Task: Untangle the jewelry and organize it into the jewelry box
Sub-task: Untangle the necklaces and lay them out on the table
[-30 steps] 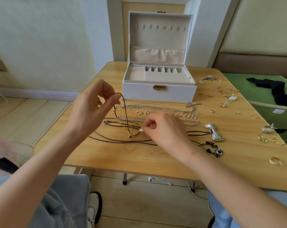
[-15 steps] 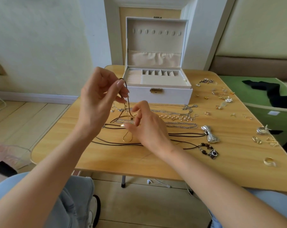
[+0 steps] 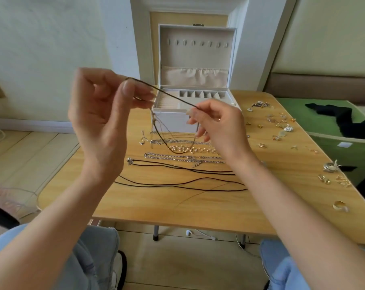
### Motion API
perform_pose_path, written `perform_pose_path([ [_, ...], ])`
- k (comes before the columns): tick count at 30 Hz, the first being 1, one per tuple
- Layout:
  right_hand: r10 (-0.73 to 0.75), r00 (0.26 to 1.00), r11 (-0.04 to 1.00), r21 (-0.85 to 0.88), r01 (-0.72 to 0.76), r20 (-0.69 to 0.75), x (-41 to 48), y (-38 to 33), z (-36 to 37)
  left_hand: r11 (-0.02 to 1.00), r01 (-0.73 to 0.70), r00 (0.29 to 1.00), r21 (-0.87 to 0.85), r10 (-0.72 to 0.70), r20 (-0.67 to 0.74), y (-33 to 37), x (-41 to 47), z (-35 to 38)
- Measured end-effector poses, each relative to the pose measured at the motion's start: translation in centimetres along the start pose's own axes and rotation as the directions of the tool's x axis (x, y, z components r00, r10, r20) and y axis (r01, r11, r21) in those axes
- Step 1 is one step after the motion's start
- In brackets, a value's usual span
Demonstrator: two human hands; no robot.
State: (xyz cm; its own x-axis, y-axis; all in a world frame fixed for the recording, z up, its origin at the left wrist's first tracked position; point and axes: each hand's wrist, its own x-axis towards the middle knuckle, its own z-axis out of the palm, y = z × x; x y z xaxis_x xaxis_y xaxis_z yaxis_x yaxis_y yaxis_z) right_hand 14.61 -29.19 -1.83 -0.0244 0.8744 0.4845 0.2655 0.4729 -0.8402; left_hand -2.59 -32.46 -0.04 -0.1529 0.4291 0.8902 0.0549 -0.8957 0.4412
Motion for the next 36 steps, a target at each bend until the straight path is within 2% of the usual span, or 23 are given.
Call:
perform_pose_path([
  [3, 0.028, 1.0, 0.999, 0.034, -0.028, -0.012, -0.1, 0.0, -1.6, 0.997, -0.049, 0.991, 0.067, 0.057, -0.121, 0.0, 0.2, -0.5],
  [7, 0.114, 0.99, 0.979, 0.161, -0.125, 0.079, -0.8, -0.4, -3.0, 0.988, 0.004, 0.969, 0.152, 0.035, -0.246, -0.1, 0.1, -1.2],
  [11, 0.192, 0.953, 0.838, 0.467, -0.283, 0.233, -1.7, -1.3, -3.3, 0.987, 0.09, 0.984, 0.13, -0.068, -0.165, 0.5, -0.5, -0.6],
  [14, 0.222, 0.928, 0.72, 0.591, -0.364, 0.301, -2.1, -1.6, -3.4, 0.968, 0.232, 0.97, 0.093, -0.223, -0.095, 0.6, -1.0, -0.3],
  [16, 0.248, 0.918, 0.67, 0.63, -0.394, 0.31, -2.3, -1.7, -3.6, 0.926, 0.367, 0.93, 0.095, -0.36, -0.079, 0.4, -1.3, -0.3],
  [20, 0.293, 0.91, 0.619, 0.666, -0.415, 0.295, -2.5, -1.5, -4.6, 0.765, 0.628, 0.772, 0.14, -0.635, 0.005, -0.4, -1.4, -0.3],
  [23, 0.292, 0.907, 0.615, 0.666, -0.422, 0.305, -2.8, -1.2, -5.7, 0.671, 0.717, 0.669, 0.187, -0.739, 0.085, -0.7, -1.4, -0.4],
  [25, 0.258, 0.896, 0.64, 0.63, -0.439, 0.362, -3.1, -1.3, -6.8, 0.619, 0.774, 0.603, 0.136, -0.785, 0.142, -0.5, -1.3, -0.6],
  [26, 0.229, 0.878, 0.653, 0.602, -0.459, 0.421, -3.1, -1.3, -7.3, 0.585, 0.807, 0.564, 0.087, -0.805, 0.185, -0.4, -1.1, -0.7],
  [28, 0.187, 0.79, 0.687, 0.498, -0.53, 0.583, -3.3, -1.1, -8.5, 0.508, 0.861, 0.484, 0.0, -0.822, 0.301, -0.1, -0.7, -0.7],
  [31, 0.19, 0.572, 0.759, 0.251, -0.601, 0.798, -3.7, -1.0, -9.1, 0.428, 0.897, 0.421, -0.108, -0.756, 0.501, 0.1, -0.5, -0.6],
  [33, 0.243, 0.453, 0.801, 0.086, -0.592, 0.858, -4.3, -1.0, -8.7, 0.374, 0.91, 0.397, -0.179, -0.665, 0.632, 0.1, -0.6, -0.5],
  [35, 0.291, 0.41, 0.832, -0.017, -0.555, 0.865, -5.0, -0.8, -8.0, 0.371, 0.909, 0.39, -0.19, -0.597, 0.701, 0.2, -0.8, -0.3],
  [36, 0.304, 0.425, 0.841, -0.03, -0.54, 0.853, -5.3, -0.9, -7.6, 0.378, 0.907, 0.389, -0.183, -0.591, 0.707, 0.2, -0.9, -0.1],
])
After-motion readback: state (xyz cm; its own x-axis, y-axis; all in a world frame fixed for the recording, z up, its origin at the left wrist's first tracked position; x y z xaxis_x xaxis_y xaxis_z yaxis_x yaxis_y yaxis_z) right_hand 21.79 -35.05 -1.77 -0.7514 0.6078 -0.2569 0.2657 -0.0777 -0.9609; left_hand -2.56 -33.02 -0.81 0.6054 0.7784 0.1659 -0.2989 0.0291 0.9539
